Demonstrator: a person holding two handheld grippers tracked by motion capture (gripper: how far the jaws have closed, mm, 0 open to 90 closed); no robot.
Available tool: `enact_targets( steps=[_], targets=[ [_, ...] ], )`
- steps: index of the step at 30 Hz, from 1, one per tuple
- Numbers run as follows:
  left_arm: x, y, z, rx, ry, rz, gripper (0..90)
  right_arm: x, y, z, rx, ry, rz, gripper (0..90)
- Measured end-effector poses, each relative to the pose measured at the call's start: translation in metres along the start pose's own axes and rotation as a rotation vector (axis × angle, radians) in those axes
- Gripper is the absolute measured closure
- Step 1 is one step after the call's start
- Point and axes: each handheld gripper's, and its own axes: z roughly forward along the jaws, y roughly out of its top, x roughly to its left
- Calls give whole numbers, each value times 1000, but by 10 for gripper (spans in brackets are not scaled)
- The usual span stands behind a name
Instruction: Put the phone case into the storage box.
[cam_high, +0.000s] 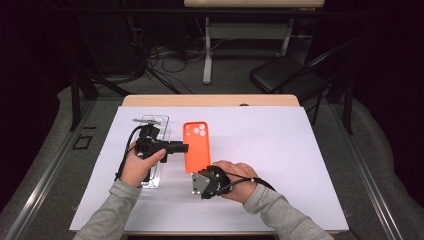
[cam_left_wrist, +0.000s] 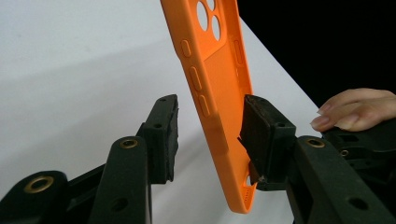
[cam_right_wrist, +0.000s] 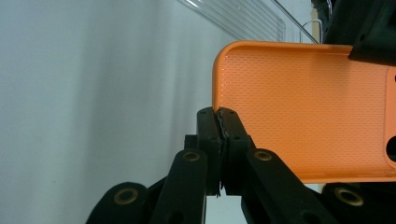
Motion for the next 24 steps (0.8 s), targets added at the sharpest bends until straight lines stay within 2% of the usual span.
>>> enact_targets(
  steps=[8,12,15,21,24],
  targets=[
    [0,-1,3,17,-4,-23,630,2,3,1,1,3,-7,893],
    [1,-2,3,14,-18,-59,652,3,4,2,-4,4,-11,893],
    [2,-3,3,8,-36,-104,672,4,5,1,-3,2,-14,893],
    [4,-4,3,2,-32,-121,693,6,7,2,-8,6,-21,893],
    [4,-5,3,-2,-29,-141,707,6,8,3,-10,7,-22,893]
  ],
)
